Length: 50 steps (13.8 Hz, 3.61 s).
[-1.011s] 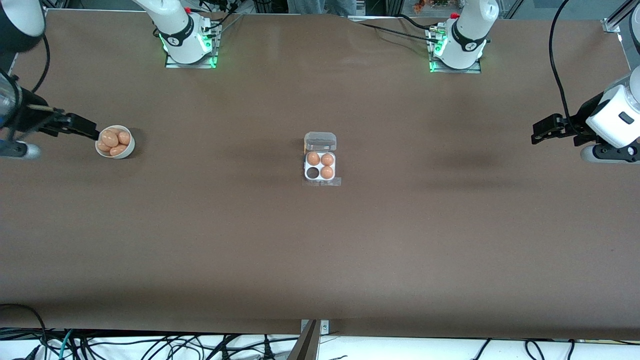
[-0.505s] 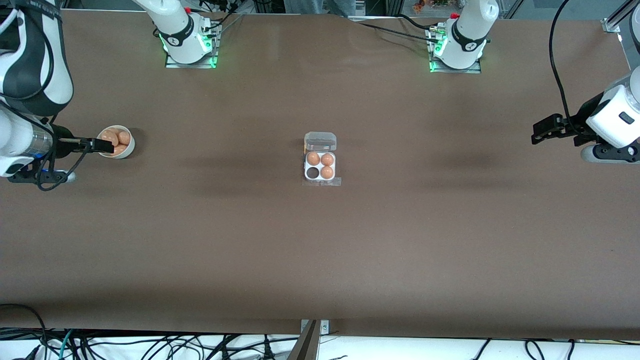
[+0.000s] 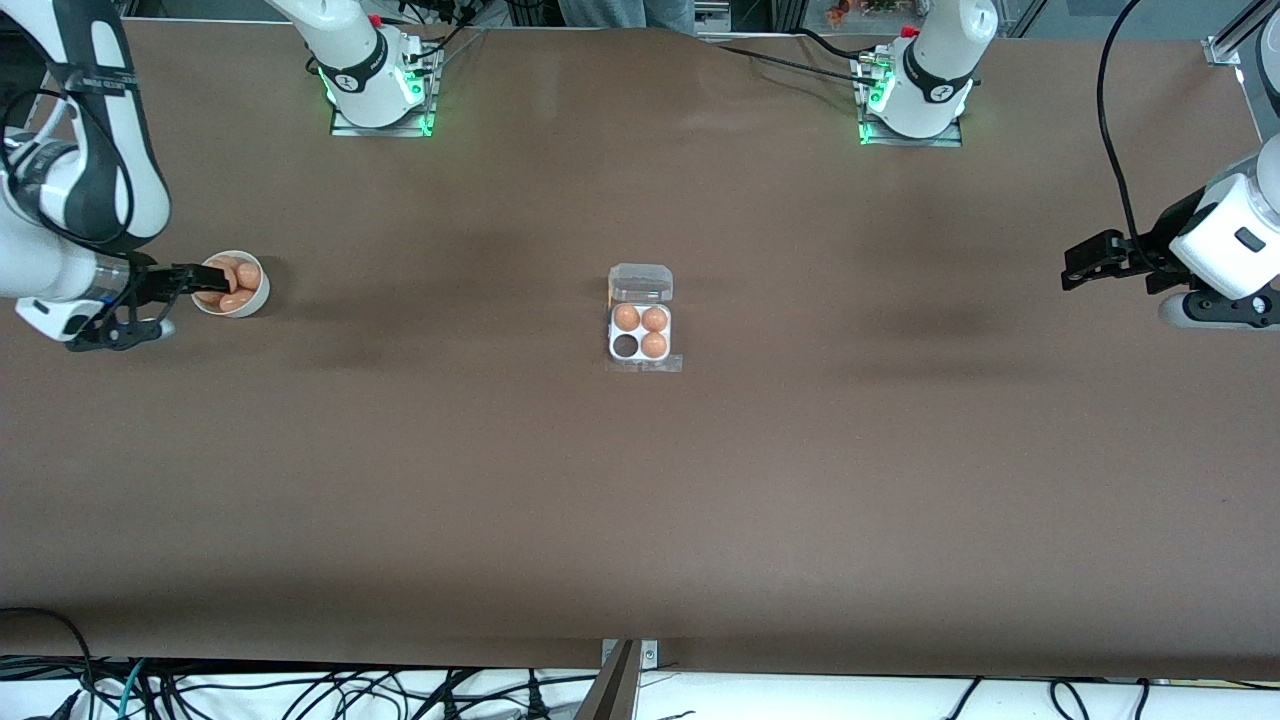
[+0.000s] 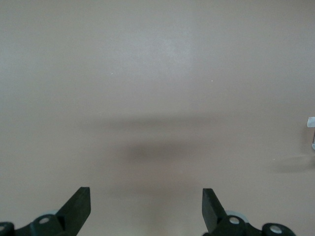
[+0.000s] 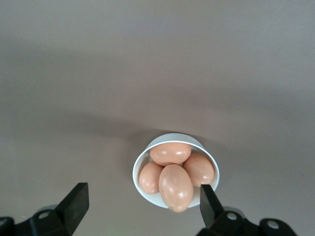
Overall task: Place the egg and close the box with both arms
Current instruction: 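Reach the right gripper down into the white bowl of eggs, then grasp one brown egg with the right gripper and lift it, then carry the egg with the right gripper to the clear egg box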
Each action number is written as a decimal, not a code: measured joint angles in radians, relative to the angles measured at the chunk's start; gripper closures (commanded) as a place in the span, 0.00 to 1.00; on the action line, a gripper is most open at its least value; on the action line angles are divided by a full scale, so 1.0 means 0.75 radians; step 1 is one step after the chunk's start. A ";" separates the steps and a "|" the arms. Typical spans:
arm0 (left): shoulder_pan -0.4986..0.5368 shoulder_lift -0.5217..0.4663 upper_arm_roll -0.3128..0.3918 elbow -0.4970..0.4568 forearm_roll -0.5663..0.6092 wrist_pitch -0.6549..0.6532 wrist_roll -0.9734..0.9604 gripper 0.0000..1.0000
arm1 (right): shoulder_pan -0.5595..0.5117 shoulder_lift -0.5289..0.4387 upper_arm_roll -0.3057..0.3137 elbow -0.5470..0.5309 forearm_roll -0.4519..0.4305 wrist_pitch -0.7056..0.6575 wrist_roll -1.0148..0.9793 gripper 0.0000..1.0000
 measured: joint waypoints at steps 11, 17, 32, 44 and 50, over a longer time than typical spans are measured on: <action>0.000 0.001 0.000 0.000 0.000 0.000 0.000 0.00 | 0.000 0.121 -0.053 -0.071 -0.052 0.129 -0.345 0.06; 0.000 0.001 0.001 0.000 0.000 0.000 0.000 0.00 | -0.012 0.162 -0.055 -0.071 -0.067 0.129 -0.345 0.41; 0.000 0.001 0.004 0.000 0.000 0.000 0.000 0.00 | -0.003 0.163 -0.050 -0.048 -0.069 0.078 -0.291 0.61; 0.000 0.001 0.004 0.000 0.000 0.001 0.000 0.00 | 0.179 0.275 -0.030 0.374 0.140 -0.492 0.020 0.61; 0.000 0.001 0.004 0.000 0.000 0.002 0.000 0.00 | 0.287 0.472 0.006 0.636 0.602 -0.698 0.398 0.61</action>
